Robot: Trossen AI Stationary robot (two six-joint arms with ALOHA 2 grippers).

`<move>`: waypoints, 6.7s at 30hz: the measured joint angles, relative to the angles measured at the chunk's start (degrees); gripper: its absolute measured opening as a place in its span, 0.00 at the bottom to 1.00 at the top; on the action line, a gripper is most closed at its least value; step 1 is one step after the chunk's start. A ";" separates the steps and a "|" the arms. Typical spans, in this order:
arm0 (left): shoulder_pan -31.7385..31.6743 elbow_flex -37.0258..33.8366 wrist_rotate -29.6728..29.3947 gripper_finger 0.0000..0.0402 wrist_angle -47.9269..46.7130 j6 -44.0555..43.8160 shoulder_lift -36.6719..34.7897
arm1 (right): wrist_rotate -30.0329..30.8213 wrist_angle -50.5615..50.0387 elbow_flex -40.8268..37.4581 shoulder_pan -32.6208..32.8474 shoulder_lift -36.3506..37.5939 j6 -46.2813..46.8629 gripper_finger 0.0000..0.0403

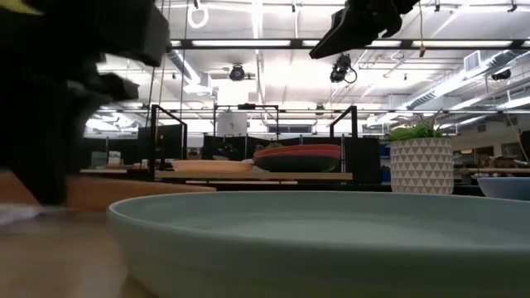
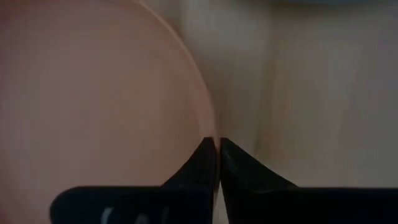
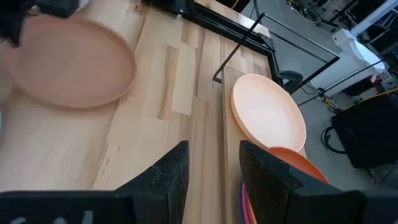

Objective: Place and stack plates onto a shelf
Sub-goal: Stack the brown plate on top of the light orange plate on the shelf, then stack the gray plate on top of the brown plate on the shelf

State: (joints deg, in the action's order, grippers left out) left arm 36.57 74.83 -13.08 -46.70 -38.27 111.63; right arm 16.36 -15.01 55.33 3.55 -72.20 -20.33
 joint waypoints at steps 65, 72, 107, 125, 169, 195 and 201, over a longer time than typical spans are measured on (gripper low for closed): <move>-60.15 -15.32 5.90 0.04 14.18 67.89 -21.51 | 8.22 3.85 -9.73 9.90 0.02 20.28 0.37; -60.15 -15.32 5.79 0.04 15.00 67.61 -19.53 | 8.07 3.90 -9.75 10.33 0.02 20.54 0.37; -60.19 -15.15 7.47 0.29 16.80 64.09 -18.62 | 8.02 4.92 -9.77 10.75 0.02 19.46 0.37; -62.75 -15.00 7.25 0.29 43.82 64.15 -16.17 | 8.02 6.21 -9.77 10.67 0.01 18.46 0.37; -64.95 -15.13 5.95 0.29 45.72 58.41 -10.34 | 8.00 6.30 -9.75 10.97 0.00 18.54 0.37; -46.63 -15.11 23.28 0.29 14.95 48.43 -20.68 | 7.74 4.44 -9.75 10.84 0.00 17.24 0.37; -38.46 -15.11 23.28 0.29 9.36 32.90 -20.68 | 7.63 4.76 -9.75 10.84 0.00 14.08 0.37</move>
State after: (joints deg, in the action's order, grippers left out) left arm -1.89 59.72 10.20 -37.34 -5.37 90.96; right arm 23.99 -10.25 45.58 14.40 -72.20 -6.25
